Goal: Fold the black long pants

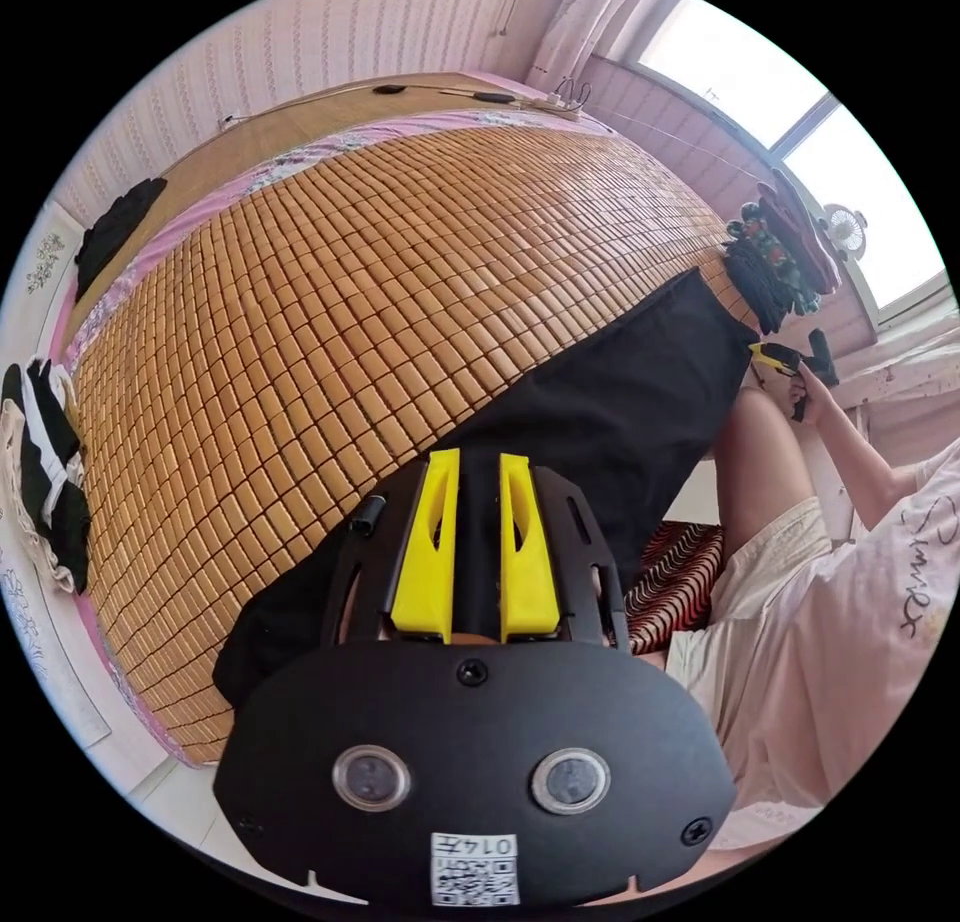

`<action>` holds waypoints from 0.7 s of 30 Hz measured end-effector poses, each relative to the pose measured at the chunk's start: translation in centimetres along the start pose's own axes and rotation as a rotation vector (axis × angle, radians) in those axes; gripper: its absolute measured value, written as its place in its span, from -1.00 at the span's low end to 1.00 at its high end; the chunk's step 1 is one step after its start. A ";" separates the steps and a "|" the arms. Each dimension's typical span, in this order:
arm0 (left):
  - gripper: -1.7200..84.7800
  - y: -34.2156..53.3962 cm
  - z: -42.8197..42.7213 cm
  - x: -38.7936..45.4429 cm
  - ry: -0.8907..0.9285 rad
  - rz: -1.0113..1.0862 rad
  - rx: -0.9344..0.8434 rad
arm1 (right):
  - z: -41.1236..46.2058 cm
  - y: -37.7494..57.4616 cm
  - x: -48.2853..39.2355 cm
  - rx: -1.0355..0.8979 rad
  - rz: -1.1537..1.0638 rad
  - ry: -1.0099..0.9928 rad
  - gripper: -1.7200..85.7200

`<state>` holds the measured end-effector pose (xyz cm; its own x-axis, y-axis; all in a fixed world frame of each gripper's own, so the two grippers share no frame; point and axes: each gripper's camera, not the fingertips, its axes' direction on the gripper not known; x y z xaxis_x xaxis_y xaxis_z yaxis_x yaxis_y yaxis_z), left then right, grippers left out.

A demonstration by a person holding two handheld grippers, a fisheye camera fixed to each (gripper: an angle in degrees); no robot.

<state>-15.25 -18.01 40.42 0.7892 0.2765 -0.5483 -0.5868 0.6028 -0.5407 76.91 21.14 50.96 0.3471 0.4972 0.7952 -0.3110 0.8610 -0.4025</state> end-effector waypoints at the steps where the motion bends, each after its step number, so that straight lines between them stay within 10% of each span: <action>1: -0.80 0.5 0.1 0.2 0.025 -0.007 -0.001 | 0.1 0.0 0.2 0.009 -0.001 -0.022 -0.92; 10: -0.78 9.6 -4.6 -4.1 -0.006 -0.270 0.095 | 2.5 -2.6 -0.2 0.060 -0.033 0.148 -0.94; 16: -0.77 22.8 -9.7 -10.1 -0.091 -0.575 0.176 | 6.4 -2.5 -3.8 0.031 -0.044 0.688 -0.92; 21: -0.75 31.4 -12.0 -13.4 -0.157 -0.715 0.188 | 21.8 -2.5 -17.5 -0.168 -0.565 0.752 -0.93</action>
<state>-46.44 -11.81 23.14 0.9909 -0.1347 0.0001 0.1074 0.7891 -0.6048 52.30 7.97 47.95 0.9029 -0.1080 0.4161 0.1873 0.9700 -0.1547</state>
